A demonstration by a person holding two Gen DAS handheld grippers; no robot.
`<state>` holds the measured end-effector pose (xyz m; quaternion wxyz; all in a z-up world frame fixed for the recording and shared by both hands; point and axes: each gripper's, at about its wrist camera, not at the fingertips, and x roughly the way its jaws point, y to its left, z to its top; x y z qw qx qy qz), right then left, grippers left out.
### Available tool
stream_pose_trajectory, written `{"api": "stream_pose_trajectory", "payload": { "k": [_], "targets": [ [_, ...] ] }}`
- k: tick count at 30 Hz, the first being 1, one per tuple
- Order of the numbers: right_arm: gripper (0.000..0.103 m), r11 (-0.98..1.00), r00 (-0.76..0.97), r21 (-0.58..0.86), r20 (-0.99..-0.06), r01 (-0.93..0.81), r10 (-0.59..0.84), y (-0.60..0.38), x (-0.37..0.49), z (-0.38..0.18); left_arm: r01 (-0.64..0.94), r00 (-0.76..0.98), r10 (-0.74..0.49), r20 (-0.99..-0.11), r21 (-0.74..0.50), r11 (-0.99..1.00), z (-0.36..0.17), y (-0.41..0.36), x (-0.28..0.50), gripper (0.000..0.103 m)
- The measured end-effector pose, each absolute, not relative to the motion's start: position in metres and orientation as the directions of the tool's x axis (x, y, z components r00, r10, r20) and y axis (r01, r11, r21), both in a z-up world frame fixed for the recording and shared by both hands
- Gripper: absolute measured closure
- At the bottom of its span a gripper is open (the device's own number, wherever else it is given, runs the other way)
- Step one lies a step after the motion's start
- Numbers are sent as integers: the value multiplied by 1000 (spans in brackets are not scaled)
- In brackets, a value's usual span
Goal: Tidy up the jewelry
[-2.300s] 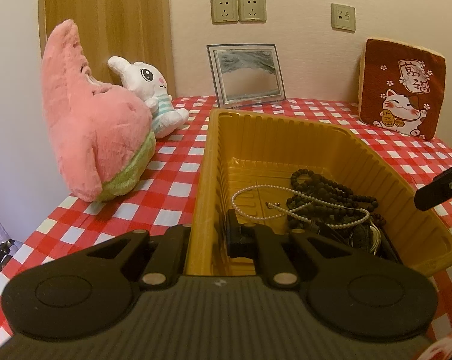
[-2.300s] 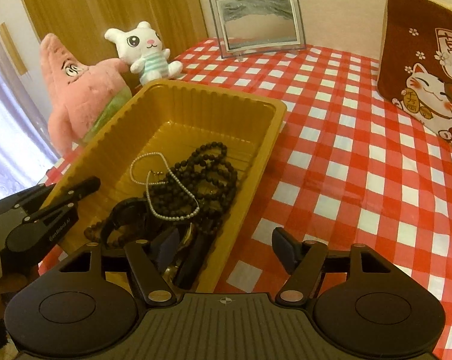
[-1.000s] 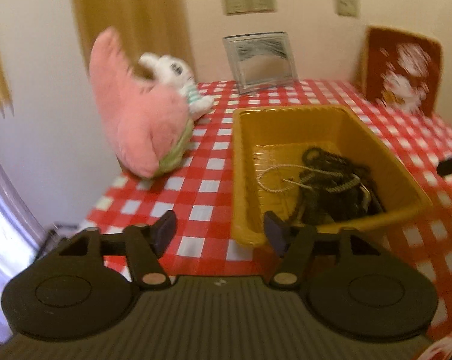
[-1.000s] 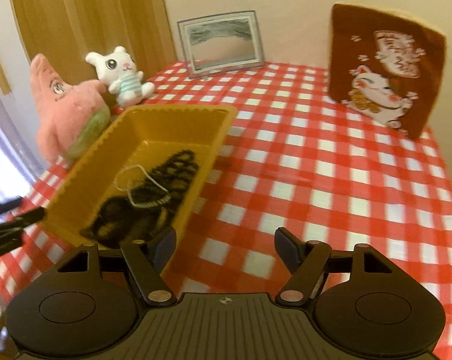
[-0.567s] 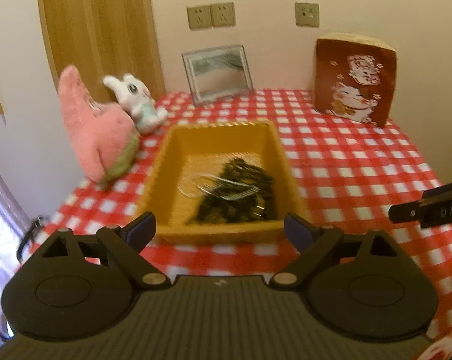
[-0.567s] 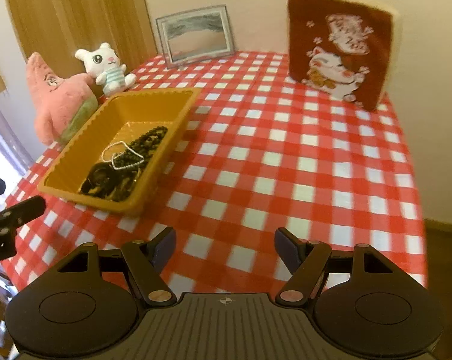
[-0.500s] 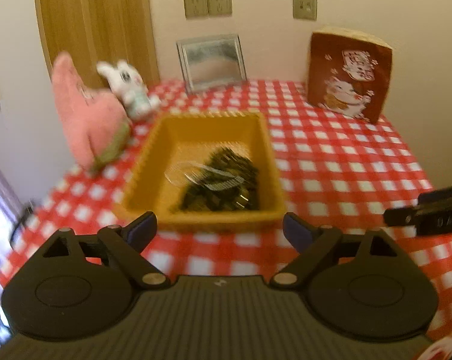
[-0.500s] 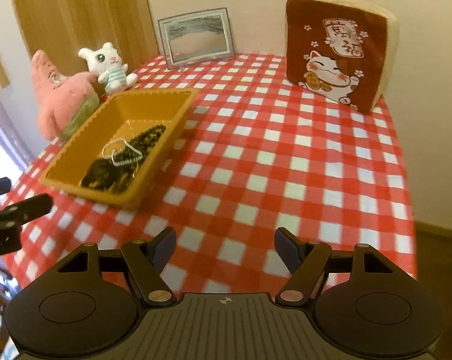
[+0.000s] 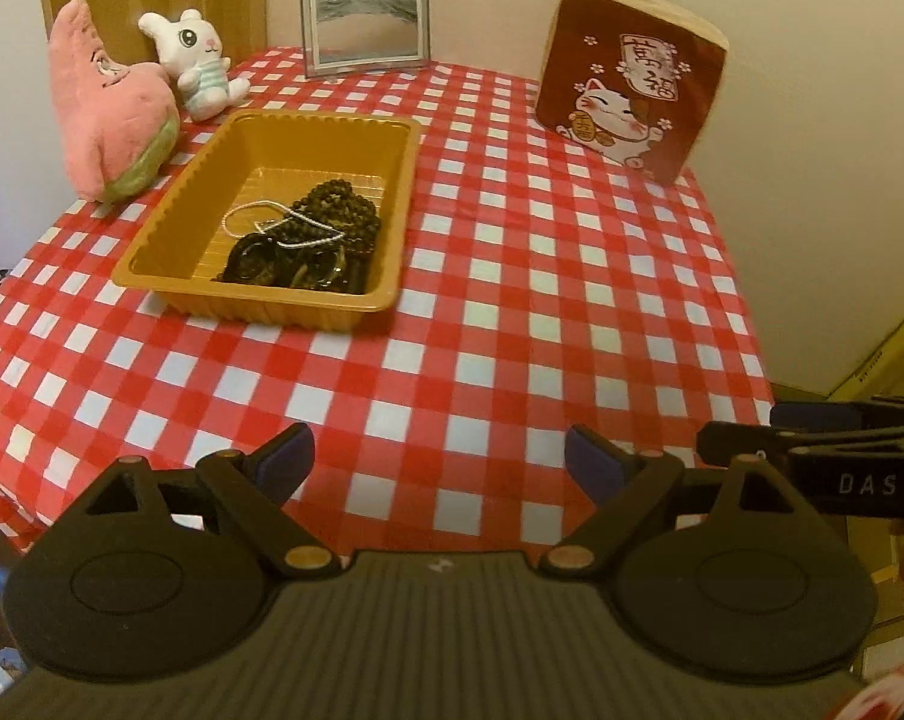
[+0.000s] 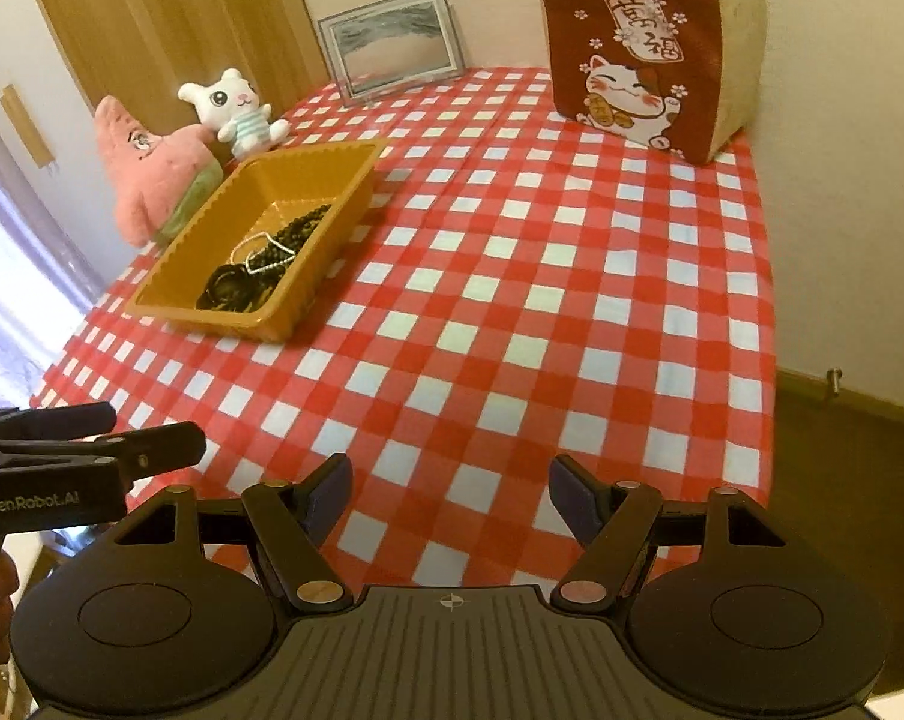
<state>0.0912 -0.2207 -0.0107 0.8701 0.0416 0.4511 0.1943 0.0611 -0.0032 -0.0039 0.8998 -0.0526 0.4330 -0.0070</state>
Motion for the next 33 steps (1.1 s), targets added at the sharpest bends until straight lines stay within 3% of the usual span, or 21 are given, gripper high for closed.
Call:
{"api": "stream_pose_trajectory", "payload": {
  "k": [33],
  "targets": [
    [31,913,528,264,-751,-311,397,-232,88,-7,-3,635,-70,-770,-93,996,-1,-16,58,13]
  ]
}}
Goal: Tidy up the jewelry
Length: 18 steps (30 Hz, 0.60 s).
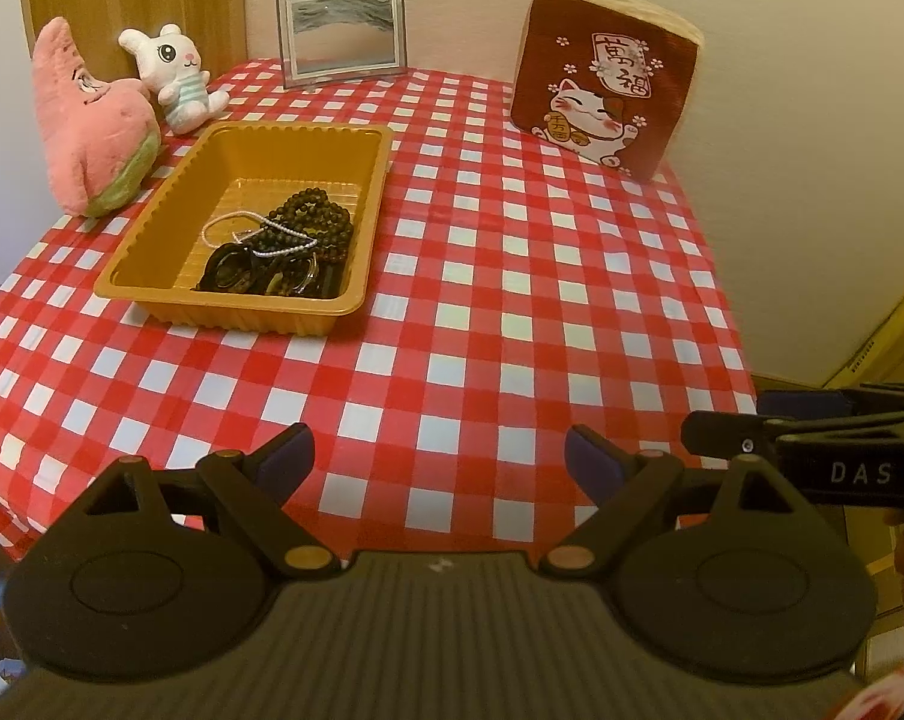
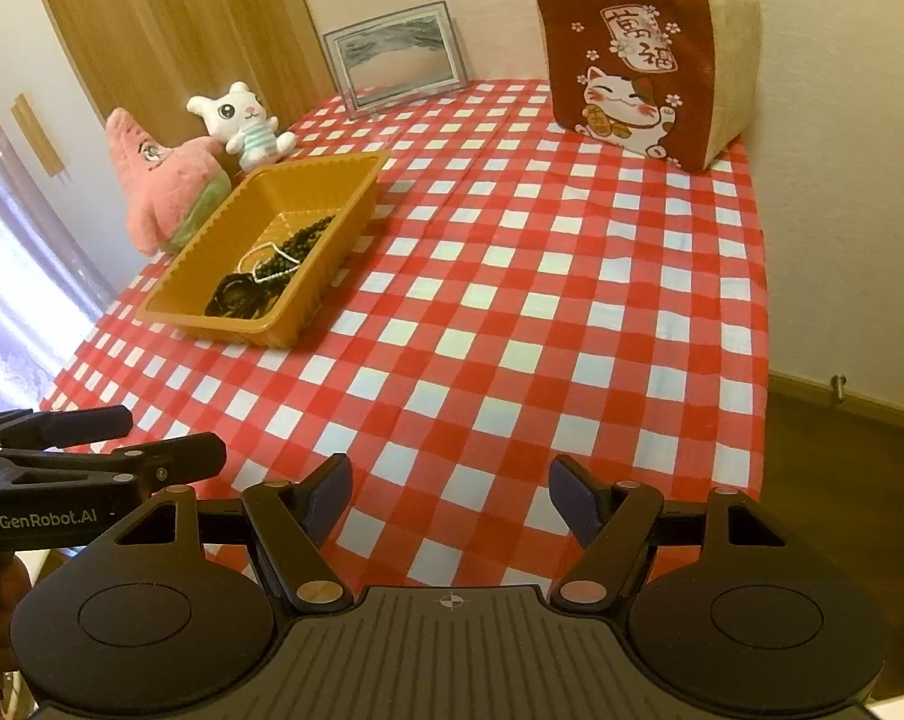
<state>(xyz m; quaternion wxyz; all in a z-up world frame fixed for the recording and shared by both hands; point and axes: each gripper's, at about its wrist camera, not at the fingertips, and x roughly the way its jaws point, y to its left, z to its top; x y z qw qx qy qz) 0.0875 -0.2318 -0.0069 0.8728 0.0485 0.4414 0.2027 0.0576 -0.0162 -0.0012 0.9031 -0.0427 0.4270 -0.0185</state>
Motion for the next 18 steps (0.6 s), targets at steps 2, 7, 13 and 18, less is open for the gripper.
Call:
{"api": "stream_pose_trajectory", "payload": {
  "k": [2,7,13,18],
  "targets": [
    [31,913,528,263,-751,-311,396,-233,88,-7,-3,636,-69,-769,-92,996,-1,-16,58,13],
    [31,913,528,263,-751,-313,397,-233,88,-6,-3,635,-70,-769,-94,996,-1,-16,58,13],
    [31,914,527,262,-752,-310,395,-233,89,-6,-2,635,-71,-770,-94,996,-1,-16,58,13],
    [31,914,528,262,-752,-310,394,-232,89,-6,-4,635,-70,-769,-93,996,-1,-16,58,13]
  ]
}}
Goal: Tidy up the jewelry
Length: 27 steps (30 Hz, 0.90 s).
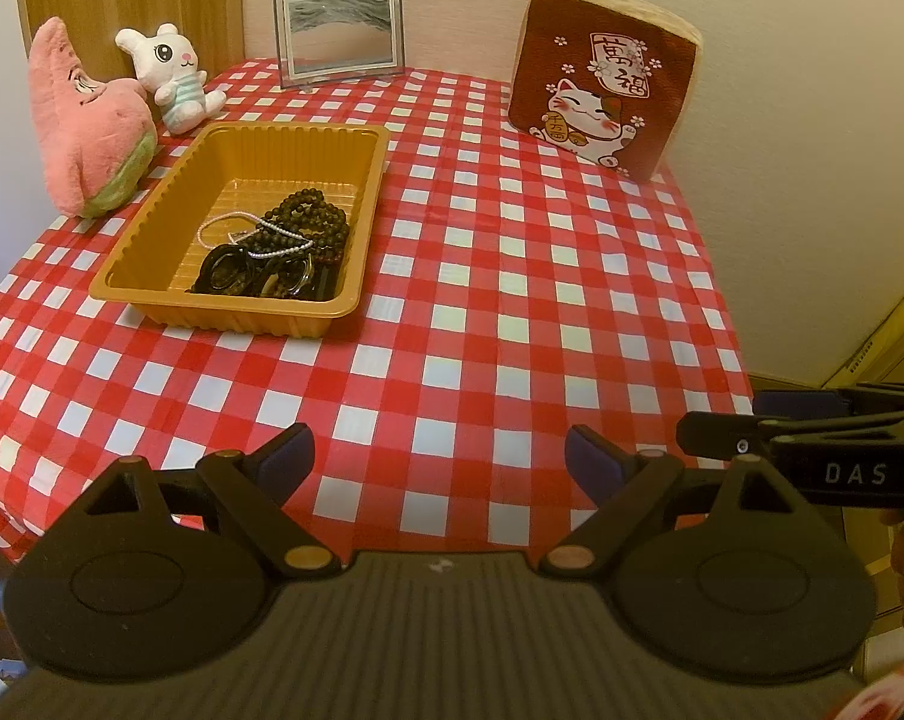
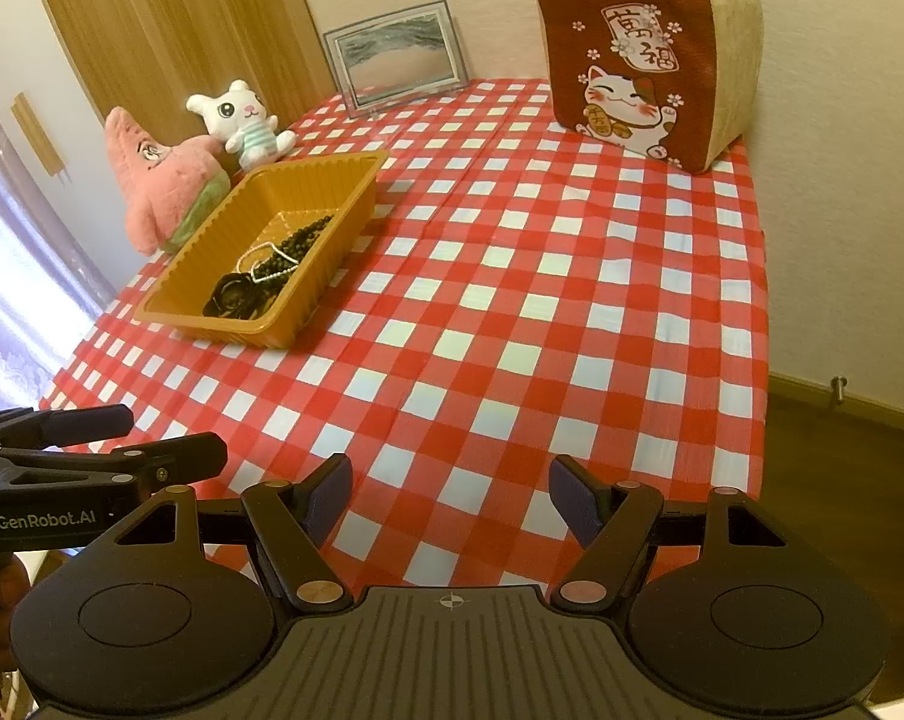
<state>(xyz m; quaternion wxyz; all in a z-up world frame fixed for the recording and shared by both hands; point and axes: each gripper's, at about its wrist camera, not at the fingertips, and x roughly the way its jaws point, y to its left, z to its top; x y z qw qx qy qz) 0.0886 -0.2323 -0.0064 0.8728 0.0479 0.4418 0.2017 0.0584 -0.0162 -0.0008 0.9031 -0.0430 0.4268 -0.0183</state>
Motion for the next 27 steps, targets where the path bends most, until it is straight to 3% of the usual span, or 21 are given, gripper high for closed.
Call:
{"api": "stream_pose_trajectory", "payload": {
  "k": [27],
  "targets": [
    [31,914,530,258,-752,-312,393,-227,89,-6,-2,636,-72,-768,-94,996,0,-18,59,13]
  ]
}}
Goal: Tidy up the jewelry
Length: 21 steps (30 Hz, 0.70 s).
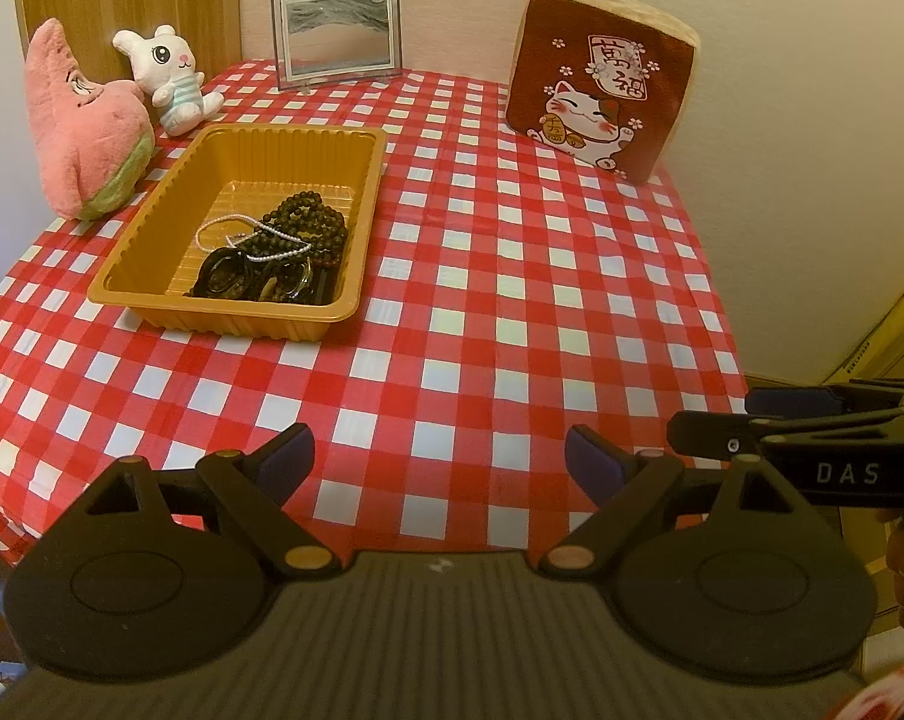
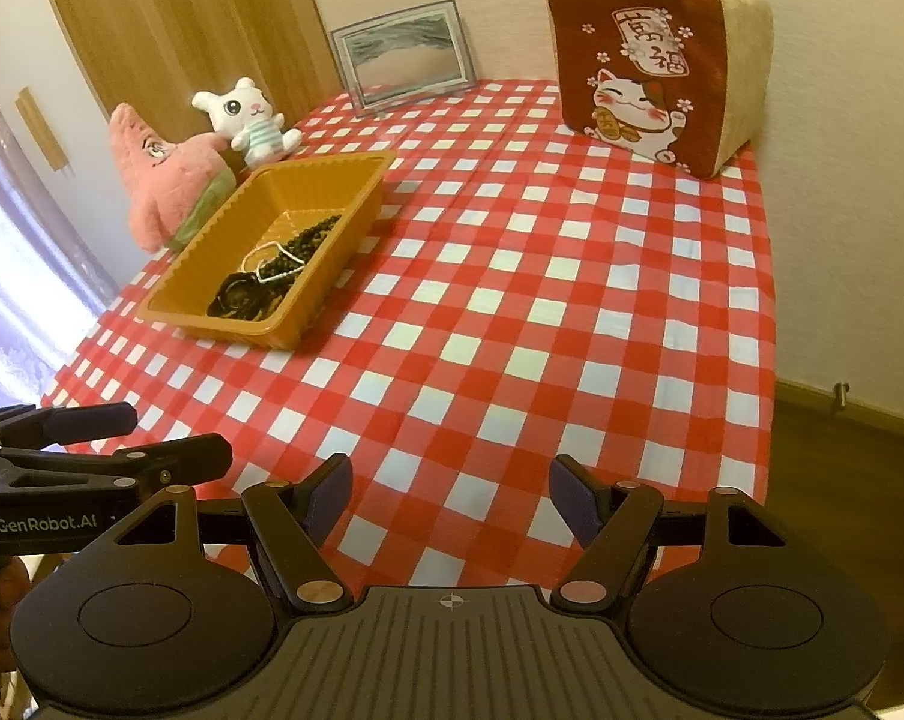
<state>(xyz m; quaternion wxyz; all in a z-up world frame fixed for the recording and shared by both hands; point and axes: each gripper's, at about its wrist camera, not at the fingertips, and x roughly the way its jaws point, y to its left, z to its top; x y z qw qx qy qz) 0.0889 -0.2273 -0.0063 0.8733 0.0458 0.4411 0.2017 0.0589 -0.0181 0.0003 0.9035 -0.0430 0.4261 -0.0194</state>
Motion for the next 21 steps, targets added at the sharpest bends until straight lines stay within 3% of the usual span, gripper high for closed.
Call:
{"api": "stream_pose_trajectory", "payload": {
  "k": [21],
  "targets": [
    [31,915,529,257,-753,-311,391,-223,89,-7,-1,634,-73,-770,-96,995,0,-14,59,13]
  ]
}}
